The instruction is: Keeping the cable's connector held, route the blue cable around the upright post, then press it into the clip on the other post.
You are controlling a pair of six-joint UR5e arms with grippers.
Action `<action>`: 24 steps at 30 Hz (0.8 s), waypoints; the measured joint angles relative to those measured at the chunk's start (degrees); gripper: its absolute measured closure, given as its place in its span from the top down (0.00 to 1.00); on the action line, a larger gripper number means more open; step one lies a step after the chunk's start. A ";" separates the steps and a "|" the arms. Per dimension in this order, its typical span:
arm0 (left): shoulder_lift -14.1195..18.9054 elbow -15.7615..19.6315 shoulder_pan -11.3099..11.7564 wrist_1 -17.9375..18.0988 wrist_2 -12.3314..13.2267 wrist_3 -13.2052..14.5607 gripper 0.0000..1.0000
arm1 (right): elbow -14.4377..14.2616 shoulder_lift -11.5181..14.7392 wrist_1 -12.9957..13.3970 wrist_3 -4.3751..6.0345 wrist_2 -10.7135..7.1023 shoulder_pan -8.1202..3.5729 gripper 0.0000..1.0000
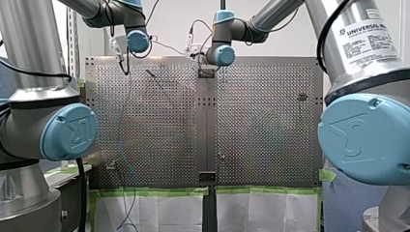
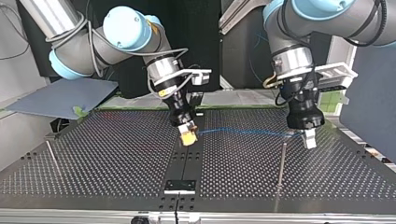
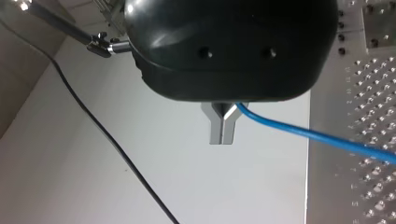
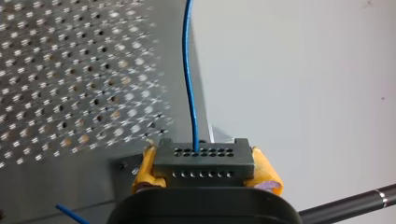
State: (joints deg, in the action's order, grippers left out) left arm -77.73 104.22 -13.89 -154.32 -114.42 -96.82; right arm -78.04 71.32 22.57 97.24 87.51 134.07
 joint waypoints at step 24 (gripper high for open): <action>-12.77 -13.72 13.74 -13.74 13.74 -1.96 0.00 | 13.72 -10.15 -4.89 0.42 -1.60 -0.85 0.00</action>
State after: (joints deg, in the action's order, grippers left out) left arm -90.50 90.50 -0.15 -168.06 -100.68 -98.78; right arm -64.32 61.17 17.69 97.66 85.91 133.22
